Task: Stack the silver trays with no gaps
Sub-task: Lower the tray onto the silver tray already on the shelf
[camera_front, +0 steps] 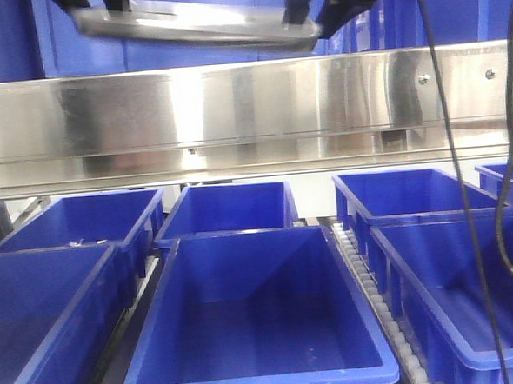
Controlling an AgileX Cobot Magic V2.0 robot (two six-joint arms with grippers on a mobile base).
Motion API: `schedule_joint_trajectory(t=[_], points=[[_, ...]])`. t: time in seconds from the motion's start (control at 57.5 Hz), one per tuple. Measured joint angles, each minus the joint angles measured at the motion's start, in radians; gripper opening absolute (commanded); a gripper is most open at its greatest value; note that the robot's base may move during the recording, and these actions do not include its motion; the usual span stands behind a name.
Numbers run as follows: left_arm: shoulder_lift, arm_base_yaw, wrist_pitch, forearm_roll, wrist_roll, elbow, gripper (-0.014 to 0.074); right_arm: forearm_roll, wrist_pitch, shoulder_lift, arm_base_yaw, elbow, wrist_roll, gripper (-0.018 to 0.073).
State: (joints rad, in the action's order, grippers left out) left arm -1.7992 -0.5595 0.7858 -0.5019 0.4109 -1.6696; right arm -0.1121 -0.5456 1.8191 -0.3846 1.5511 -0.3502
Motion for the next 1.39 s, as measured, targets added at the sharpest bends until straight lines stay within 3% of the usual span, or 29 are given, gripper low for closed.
schedule_joint_trajectory(t=[0.226, 0.678, 0.887, 0.991, 1.096, 1.287, 1.391], points=[[0.0, 0.007, -0.007, 0.01, 0.0, 0.0, 0.0213, 0.005, 0.0, 0.0, 0.0, 0.002, 0.002, 0.0171], [0.049, 0.108, -0.046, 0.04, -0.004, 0.0, 0.0213, 0.012, 0.036, -0.026, -0.017, 0.084, 0.008, 0.0171], [0.11, 0.119, -0.015, 0.042, -0.006, 0.0, 0.0213, 0.009, -0.064, -0.052, -0.017, 0.116, 0.01, 0.0169], [0.18, 0.119, -0.015, 0.046, -0.006, 0.0, 0.0171, 0.005, -0.109, -0.103, -0.017, 0.133, 0.01, 0.0084], [0.257, 0.119, -0.015, 0.046, -0.006, 0.0, -0.0027, -0.01, -0.135, -0.169, -0.017, 0.137, 0.01, -0.0106], [0.382, 0.119, -0.026, 0.046, -0.006, 0.008, -0.0008, -0.042, -0.146, -0.299, -0.017, 0.123, 0.022, -0.0071], [0.471, 0.119, -0.108, 0.044, -0.006, 0.079, -0.0008, -0.045, -0.114, -0.377, -0.017, 0.054, 0.051, -0.0071]])
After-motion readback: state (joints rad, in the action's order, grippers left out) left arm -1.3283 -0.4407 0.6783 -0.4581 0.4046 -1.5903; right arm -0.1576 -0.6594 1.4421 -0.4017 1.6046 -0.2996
